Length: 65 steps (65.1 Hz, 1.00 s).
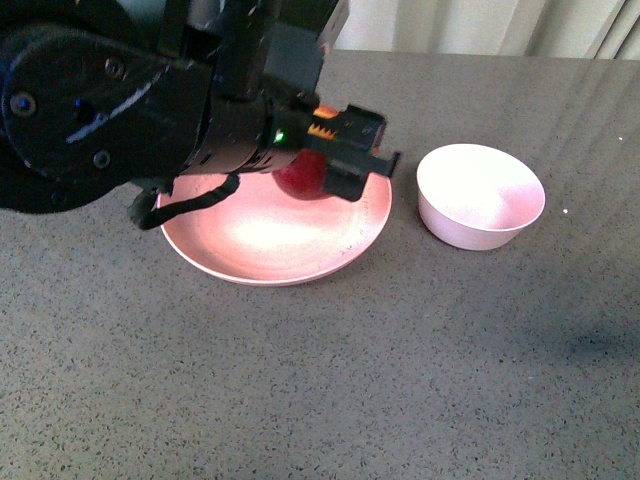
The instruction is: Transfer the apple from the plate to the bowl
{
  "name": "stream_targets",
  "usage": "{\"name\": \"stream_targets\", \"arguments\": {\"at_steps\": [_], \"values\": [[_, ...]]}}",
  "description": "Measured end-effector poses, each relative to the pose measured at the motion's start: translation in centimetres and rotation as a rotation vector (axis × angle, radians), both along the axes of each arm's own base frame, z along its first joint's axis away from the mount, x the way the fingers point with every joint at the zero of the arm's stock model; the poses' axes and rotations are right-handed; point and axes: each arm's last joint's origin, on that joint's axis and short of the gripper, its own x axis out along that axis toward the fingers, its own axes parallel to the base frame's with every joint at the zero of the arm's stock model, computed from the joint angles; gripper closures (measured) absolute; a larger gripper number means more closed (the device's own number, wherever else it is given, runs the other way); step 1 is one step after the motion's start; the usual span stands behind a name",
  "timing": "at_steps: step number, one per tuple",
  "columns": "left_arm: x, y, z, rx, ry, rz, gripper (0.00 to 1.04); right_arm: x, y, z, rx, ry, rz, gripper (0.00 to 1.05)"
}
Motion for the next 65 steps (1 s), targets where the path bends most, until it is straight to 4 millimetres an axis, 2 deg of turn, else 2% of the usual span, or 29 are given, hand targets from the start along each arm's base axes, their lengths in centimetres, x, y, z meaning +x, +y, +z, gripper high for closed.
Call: {"name": "stream_targets", "arguments": {"at_steps": [4, 12, 27, 40, 63, 65], "values": [[-0.6, -2.2, 1.7, -0.051, -0.017, -0.052, 0.35, 0.0, 0.0, 0.0, 0.000, 0.000, 0.000, 0.09], [-1.5, -4.9, 2.9, -0.089, -0.023, -0.123, 0.35, 0.0, 0.0, 0.0, 0.000, 0.000, 0.000, 0.09], [-1.3, -8.0, 3.0, -0.111, -0.011, -0.167, 0.35, 0.0, 0.0, 0.0, 0.000, 0.000, 0.000, 0.09], [-0.6, -9.2, 1.9, -0.103, 0.014, -0.179, 0.35, 0.0, 0.0, 0.0, 0.000, 0.000, 0.000, 0.09], [-0.6, -9.5, 0.3, -0.103, 0.064, -0.240, 0.34, 0.0, 0.0, 0.0, 0.000, 0.000, 0.000, 0.09], [-0.7, -9.6, 0.0, -0.104, 0.072, -0.253, 0.26, 0.0, 0.0, 0.0, 0.000, 0.000, 0.000, 0.09]]}}
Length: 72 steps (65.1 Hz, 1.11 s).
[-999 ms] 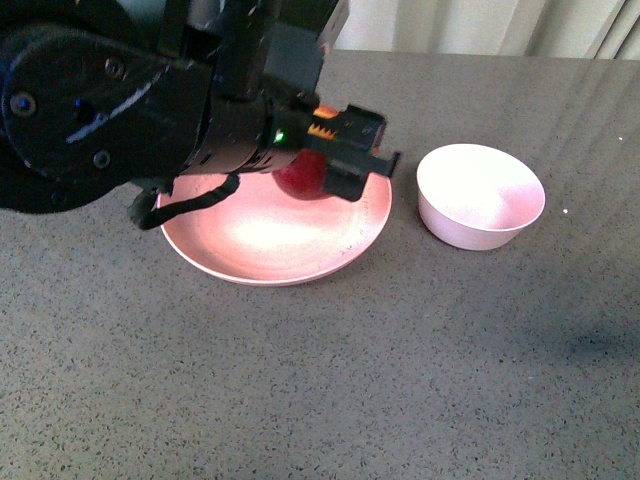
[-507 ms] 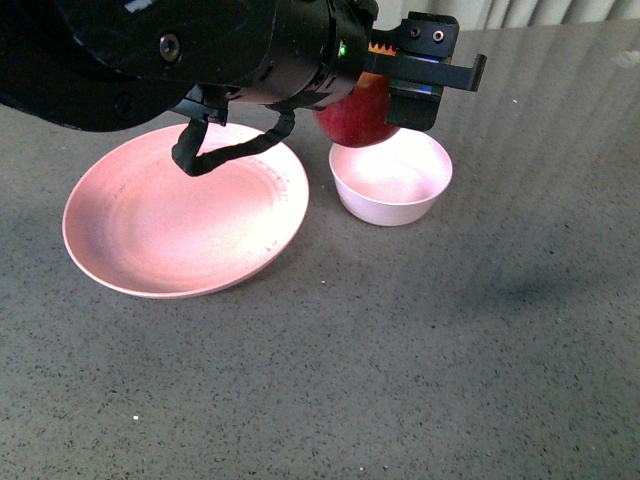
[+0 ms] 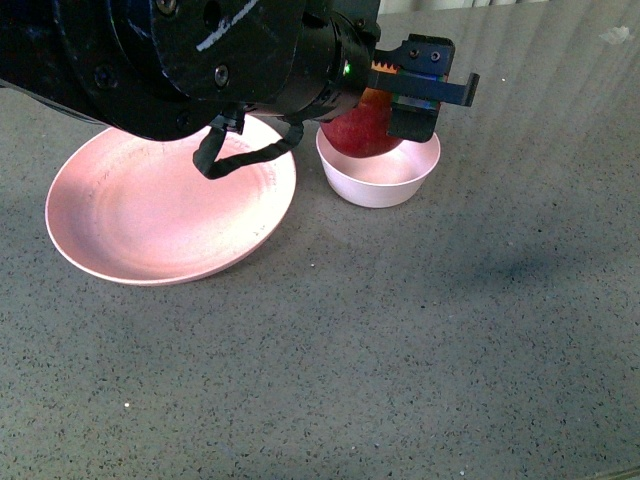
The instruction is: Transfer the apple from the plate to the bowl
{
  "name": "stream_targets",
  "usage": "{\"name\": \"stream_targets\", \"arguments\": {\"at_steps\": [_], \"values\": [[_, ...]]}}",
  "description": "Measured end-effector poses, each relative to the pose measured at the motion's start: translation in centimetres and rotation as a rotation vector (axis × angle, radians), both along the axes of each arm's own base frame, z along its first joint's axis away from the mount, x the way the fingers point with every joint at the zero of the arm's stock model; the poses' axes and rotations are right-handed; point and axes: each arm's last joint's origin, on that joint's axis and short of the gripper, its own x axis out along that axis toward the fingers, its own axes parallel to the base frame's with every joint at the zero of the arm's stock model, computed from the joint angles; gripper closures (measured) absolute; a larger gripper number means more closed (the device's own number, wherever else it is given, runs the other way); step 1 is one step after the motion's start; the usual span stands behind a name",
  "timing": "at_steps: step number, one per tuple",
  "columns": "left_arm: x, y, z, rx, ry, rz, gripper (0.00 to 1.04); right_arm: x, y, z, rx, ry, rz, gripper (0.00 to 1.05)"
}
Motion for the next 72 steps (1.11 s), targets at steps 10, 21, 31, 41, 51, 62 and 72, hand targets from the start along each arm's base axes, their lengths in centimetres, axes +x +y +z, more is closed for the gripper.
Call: {"name": "stream_targets", "arguments": {"at_steps": [10, 21, 31, 41, 51, 62, 72], "values": [[-0.1, -0.1, -0.7, 0.007, 0.018, -0.020, 0.09, 0.0, 0.0, 0.0, 0.000, 0.000, 0.000, 0.09], [0.1, 0.1, -0.7, -0.002, 0.033, 0.000, 0.09, 0.0, 0.0, 0.0, 0.000, 0.000, 0.000, 0.09], [0.5, 1.9, 0.5, -0.039, 0.027, 0.050, 0.09, 0.0, 0.0, 0.0, 0.000, 0.000, 0.000, 0.09], [0.9, 5.6, 2.6, -0.094, -0.010, 0.132, 0.09, 0.0, 0.0, 0.0, 0.000, 0.000, 0.000, 0.09], [0.8, 10.5, 3.9, -0.124, -0.096, 0.281, 0.11, 0.0, 0.0, 0.0, 0.000, 0.000, 0.000, 0.09], [-2.6, 18.8, 3.5, -0.124, -0.471, 0.756, 0.40, 0.0, 0.0, 0.0, 0.000, 0.000, 0.000, 0.09], [-6.6, 23.2, 4.2, -0.137, -0.522, 0.780, 0.67, 0.0, 0.0, 0.0, 0.000, 0.000, 0.001, 0.09]]}}
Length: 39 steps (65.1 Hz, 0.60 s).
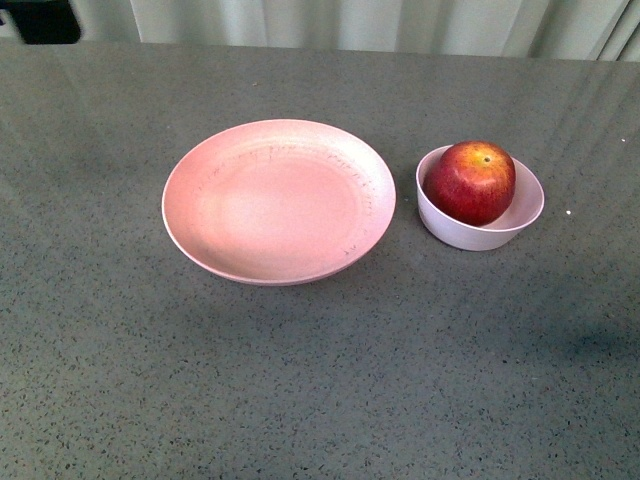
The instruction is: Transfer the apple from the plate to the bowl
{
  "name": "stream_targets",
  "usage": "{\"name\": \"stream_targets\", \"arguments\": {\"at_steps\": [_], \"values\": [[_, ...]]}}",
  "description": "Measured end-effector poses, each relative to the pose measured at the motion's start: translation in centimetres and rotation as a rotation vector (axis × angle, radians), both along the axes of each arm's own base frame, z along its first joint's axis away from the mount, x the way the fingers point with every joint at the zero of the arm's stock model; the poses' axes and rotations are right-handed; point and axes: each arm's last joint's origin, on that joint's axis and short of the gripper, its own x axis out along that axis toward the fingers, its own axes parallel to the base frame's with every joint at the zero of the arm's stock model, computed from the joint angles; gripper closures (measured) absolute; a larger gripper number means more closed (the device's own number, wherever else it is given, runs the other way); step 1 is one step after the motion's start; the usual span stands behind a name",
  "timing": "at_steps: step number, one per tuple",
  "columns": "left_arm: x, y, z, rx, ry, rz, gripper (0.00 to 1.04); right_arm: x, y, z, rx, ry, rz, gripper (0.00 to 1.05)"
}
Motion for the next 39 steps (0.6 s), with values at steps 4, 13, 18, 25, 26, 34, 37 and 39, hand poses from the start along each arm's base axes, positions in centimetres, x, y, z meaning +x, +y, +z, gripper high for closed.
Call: {"name": "stream_targets", "arguments": {"at_steps": [4, 13, 18, 25, 26, 34, 37, 39], "values": [[-1.3, 1.1, -0.4, 0.009, 0.015, -0.002, 0.77, 0.0, 0.0, 0.0, 0.000, 0.000, 0.000, 0.09], [-3.9, 3.2, -0.5, 0.013, 0.021, -0.010, 1.04, 0.0, 0.0, 0.0, 0.000, 0.000, -0.001, 0.09], [-5.0, 4.0, -0.4, 0.016, 0.019, -0.009, 1.03, 0.0, 0.0, 0.0, 0.000, 0.000, -0.001, 0.09], [-6.5, 5.2, -0.5, 0.017, 0.024, 0.001, 1.03, 0.0, 0.0, 0.0, 0.000, 0.000, 0.000, 0.09], [-6.6, 5.2, -0.5, 0.017, 0.024, 0.002, 1.03, 0.0, 0.0, 0.0, 0.000, 0.000, 0.000, 0.09], [-8.1, 6.1, -0.5, 0.017, 0.026, 0.000, 1.03, 0.0, 0.0, 0.0, 0.000, 0.000, -0.001, 0.09], [-8.5, 6.3, -0.4, 0.017, 0.025, -0.003, 1.03, 0.0, 0.0, 0.0, 0.000, 0.000, -0.001, 0.09], [-8.8, 6.4, -0.4, 0.016, 0.024, -0.003, 1.03, 0.0, 0.0, 0.0, 0.000, 0.000, -0.001, 0.09]]}}
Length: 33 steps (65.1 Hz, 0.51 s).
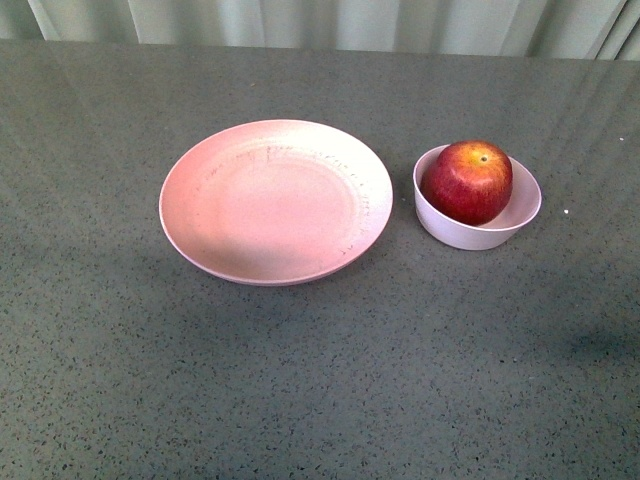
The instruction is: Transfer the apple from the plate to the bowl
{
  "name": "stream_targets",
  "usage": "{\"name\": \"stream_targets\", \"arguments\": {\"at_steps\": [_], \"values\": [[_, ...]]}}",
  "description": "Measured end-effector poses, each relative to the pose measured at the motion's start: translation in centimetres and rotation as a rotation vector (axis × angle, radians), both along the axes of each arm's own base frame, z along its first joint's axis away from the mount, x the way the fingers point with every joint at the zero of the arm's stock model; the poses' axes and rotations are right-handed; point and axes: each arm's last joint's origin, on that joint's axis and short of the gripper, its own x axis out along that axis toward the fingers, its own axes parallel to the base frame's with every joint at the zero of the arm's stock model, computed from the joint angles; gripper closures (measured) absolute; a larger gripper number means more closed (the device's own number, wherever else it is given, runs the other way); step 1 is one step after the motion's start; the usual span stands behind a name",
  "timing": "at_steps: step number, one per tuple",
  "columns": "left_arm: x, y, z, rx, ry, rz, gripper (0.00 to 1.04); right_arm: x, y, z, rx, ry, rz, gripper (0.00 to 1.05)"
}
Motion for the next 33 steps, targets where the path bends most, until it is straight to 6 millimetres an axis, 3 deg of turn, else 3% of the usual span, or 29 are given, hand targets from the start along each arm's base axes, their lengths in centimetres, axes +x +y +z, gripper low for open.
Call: {"name": "stream_targets", "arguments": {"at_steps": [33], "values": [[-3.8, 2.0, 0.3, 0.001, -0.005, 0.003, 1.03, 0.0, 0.0, 0.0, 0.000, 0.000, 0.000, 0.09]]}}
